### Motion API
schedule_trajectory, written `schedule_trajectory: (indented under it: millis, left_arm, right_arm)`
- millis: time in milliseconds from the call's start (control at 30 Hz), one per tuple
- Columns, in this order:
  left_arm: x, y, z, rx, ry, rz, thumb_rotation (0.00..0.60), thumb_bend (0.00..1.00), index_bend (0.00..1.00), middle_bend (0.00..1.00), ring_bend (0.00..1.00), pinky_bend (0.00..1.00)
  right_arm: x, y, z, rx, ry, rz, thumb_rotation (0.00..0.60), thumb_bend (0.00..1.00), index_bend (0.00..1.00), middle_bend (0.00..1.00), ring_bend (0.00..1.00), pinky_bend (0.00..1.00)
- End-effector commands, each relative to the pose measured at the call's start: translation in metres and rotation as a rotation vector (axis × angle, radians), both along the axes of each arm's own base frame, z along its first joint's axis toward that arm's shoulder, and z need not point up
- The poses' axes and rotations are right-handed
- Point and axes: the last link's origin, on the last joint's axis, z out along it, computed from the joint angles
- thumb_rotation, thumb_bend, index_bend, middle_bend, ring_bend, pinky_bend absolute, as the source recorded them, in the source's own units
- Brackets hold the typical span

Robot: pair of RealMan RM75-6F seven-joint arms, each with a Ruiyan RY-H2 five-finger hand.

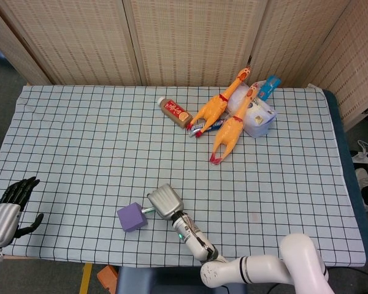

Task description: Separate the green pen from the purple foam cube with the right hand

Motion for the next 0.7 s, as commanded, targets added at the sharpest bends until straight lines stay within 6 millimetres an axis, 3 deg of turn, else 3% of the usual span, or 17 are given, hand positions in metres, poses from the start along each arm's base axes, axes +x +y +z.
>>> schedule_trajectory:
  millis: [33,433,533,700]
  left_arm:
    - [0.000,0.000,0.000,0.000,0.001,-0.002,0.600,0.38,0.00,0.00,0.00,0.08]
    - [0.000,0.001,-0.001,0.000,0.003,-0.001,0.600,0.38,0.00,0.00,0.00,0.08]
    - [0.000,0.001,0.000,0.001,0.002,-0.002,0.600,0.38,0.00,0.00,0.00,0.08]
    - [0.001,-0.001,0.000,0.003,0.003,-0.010,0.600,0.38,0.00,0.00,0.00,0.08]
  right_arm:
    - [0.005,0.001,-0.003,0.009,-0.009,0.004,0.600,0.41,0.99,0.79,0.65,0.65]
    - [0.027,0.001,-0.015,0.017,-0.012,0.028,0.600,0.41,0.99,0.79,0.65,0.65]
    - [0.021,-0.003,-0.006,-0.013,-0.007,0.020,0.600,0.41,0.99,0.79,0.65,0.65]
    - [-0.014,-0.007,0.026,-0.091,0.018,-0.013,0.600,0.41,0.98,0.79,0.65,0.65]
